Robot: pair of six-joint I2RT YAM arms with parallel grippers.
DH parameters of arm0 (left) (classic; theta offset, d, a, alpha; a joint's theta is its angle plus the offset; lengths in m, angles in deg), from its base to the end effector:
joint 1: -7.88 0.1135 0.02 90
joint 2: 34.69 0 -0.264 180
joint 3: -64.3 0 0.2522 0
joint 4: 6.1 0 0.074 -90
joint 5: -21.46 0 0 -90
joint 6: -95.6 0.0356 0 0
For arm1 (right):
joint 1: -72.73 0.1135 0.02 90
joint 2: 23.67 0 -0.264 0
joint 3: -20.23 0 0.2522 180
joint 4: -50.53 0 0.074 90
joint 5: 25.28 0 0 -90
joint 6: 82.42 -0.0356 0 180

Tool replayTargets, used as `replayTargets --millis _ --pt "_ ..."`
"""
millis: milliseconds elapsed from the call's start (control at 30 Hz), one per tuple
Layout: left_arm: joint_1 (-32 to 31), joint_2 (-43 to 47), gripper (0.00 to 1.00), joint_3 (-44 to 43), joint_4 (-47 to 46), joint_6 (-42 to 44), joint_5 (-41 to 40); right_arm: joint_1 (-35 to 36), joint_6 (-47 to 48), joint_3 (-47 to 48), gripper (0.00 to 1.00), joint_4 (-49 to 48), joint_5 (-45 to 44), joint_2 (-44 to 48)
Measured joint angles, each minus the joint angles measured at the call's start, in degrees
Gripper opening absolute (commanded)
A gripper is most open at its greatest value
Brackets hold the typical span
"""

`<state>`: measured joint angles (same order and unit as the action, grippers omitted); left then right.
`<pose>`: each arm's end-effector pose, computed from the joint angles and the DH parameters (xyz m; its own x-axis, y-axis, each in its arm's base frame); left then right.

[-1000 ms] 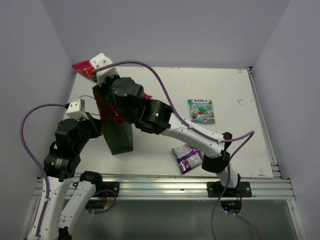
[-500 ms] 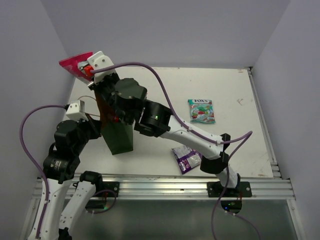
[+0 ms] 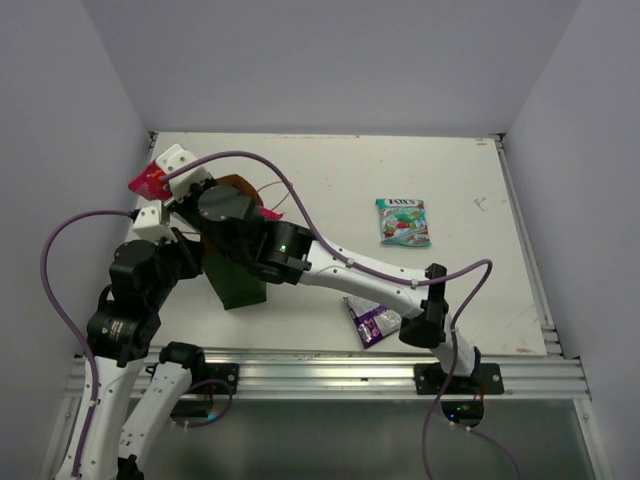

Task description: Place the snacks into the paper bag

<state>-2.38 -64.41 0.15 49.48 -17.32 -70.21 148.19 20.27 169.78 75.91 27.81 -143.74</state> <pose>0.0995 -0.0170 0.3474 -0.3859 -0.3257 -0.8631 0.0011 0.9354 -0.3535 0.1397 0.4535 0.4734 0.1545 -0.1040 -0.9825 -0.6044 0.7767 -0.1772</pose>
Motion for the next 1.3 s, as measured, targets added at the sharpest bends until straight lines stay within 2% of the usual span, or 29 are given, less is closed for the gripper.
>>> replayTargets --millis 267,500,567,767,900,1067,1300 --pt "0.00 0.00 0.00 0.07 0.24 0.00 -0.13 -0.17 -2.12 6.93 0.00 -1.44 0.35 -8.02" --pt "0.11 0.00 0.00 0.07 0.28 -0.04 -0.57 -1.11 -4.87 8.98 0.00 -4.02 0.31 -11.06" --pt "0.11 0.00 0.00 0.07 0.33 -0.04 -0.59 -1.49 -6.40 7.37 0.00 -5.01 0.28 -10.88" --pt "0.13 -0.02 0.00 0.20 1.99 -0.24 -0.17 -2.25 -14.78 -9.86 0.00 -9.51 0.37 -5.77" --pt "0.11 -0.02 0.00 0.44 3.23 0.00 0.04 -2.19 -18.21 -16.46 0.00 -9.53 -0.96 -3.58" --pt "0.11 0.02 0.00 0.48 3.50 -0.02 1.36 -1.95 -18.51 -20.68 0.00 -7.69 -4.63 -0.48" --pt "0.09 0.46 0.00 0.48 2.40 -0.02 1.77 -1.49 -12.22 -19.93 0.00 -2.01 -11.21 1.49"
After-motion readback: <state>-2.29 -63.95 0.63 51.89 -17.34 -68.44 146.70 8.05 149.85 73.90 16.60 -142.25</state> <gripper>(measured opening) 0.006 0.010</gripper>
